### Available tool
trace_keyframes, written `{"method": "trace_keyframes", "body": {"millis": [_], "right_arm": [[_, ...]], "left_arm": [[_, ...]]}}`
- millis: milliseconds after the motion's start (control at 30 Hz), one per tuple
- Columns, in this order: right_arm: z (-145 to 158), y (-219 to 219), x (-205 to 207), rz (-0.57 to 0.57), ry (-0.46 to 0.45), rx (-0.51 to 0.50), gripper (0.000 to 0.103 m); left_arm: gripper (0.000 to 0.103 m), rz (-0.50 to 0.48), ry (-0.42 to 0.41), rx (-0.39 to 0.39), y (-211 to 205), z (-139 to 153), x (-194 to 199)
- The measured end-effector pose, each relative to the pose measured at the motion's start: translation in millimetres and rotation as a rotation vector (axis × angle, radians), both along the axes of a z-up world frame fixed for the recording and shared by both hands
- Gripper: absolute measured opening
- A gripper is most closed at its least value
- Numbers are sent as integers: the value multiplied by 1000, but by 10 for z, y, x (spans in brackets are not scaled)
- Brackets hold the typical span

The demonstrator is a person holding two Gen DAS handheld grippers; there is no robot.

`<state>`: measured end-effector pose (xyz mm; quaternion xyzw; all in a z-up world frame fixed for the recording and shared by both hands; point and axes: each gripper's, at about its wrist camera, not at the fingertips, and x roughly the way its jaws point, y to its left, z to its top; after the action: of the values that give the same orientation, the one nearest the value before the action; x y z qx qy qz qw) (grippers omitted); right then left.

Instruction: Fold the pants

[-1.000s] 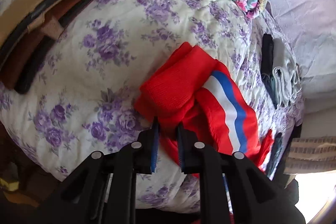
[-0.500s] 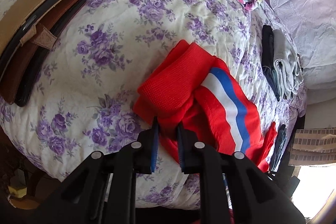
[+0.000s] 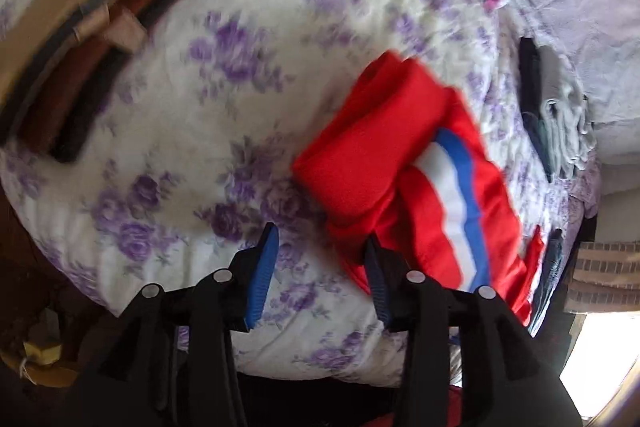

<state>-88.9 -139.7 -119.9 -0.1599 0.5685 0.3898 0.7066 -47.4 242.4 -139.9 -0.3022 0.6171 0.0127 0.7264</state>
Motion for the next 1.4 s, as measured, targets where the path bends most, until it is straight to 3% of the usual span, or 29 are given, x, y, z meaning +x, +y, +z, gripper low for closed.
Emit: {"method": "trace_keyframes", "body": {"millis": [67,133,200,267,300,400,533,633,700,800,833,900,1000,1067,1200,1233,1300,1400], "right_arm": [[148,-155,20,-73,23,69,16],[333,-346,73,-175,10,143,18],[529,-599,219,-356,-30,205,33],[617,-770,437,-560,-104,151,66],[620,-824,546,-643,-125,107,67],[533,-871,965,-873,-161,-42,67],[223,-704,1298,-932,-136,-203,67],[35,-768,1317,-967,-157,-317,67],[-105,-801,1254,-980,-164,-354,67],[-150,-937,1103,-1032,-175,-295,37],[-104,-1007,1047,-1066,-171,-246,16],[114,-1213,851,-1168,-197,-113,6],[464,-1541,366,-1314,-266,-4,6],[497,-1829,-40,-1444,-252,41,6],[-10,-2336,-948,-1747,-15,156,14],[-70,-2390,-1122,-1829,5,173,14],[10,-2379,-1280,-1878,-44,181,14],[263,-2291,-1146,-1821,-174,144,14]], "left_arm": [[41,-26,-67,87,-31,295,-28],[42,-68,-165,231,-139,661,-30],[54,-137,-237,267,-305,883,35],[59,-240,-268,236,-618,962,193],[59,-288,-275,215,-785,943,270],[59,-464,-226,172,-1510,613,531],[59,-630,-135,258,-2112,100,633],[70,-670,-85,278,-2170,-210,631],[85,-697,-114,261,-2183,-230,600],[96,-768,-124,259,-2255,-262,589],[98,-799,-128,269,-2282,-275,579],[98,-841,-132,294,-2322,-273,554],[98,-875,-139,282,-2322,-278,551],[98,-879,-144,252,-2276,-267,568],[98,-890,-154,204,-2193,-246,603],[98,-893,-153,199,-2182,-243,605],[98,-903,-150,194,-2184,-235,597],[98,-905,-149,180,-2144,-226,601]]}}
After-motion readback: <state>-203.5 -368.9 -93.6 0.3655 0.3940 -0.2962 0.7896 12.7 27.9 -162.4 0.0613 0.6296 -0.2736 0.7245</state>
